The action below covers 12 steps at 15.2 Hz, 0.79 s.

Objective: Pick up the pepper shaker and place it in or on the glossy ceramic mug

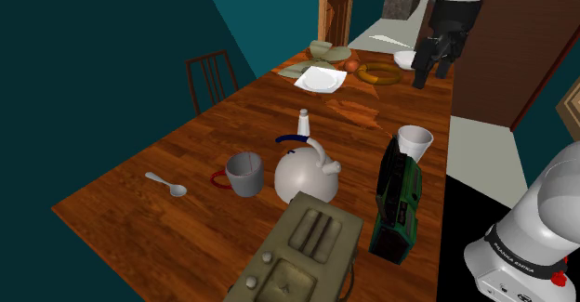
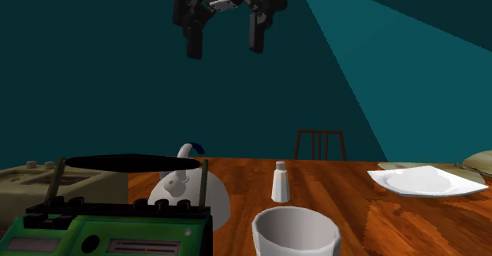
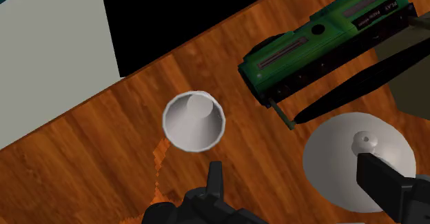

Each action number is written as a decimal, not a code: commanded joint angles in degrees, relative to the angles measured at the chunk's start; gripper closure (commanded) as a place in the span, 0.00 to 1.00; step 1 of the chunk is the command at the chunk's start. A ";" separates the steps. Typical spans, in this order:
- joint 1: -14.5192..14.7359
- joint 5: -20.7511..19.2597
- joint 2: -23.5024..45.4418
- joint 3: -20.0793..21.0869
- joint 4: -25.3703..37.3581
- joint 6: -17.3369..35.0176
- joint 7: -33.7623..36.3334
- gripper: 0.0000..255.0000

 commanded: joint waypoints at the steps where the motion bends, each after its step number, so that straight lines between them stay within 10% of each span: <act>1: 0.00 0.00 0.00 0.00 0.00 0.00 0.00 0.00; 12: -0.60 -1.83 19.11 3.90 2.39 19.61 2.53 0.00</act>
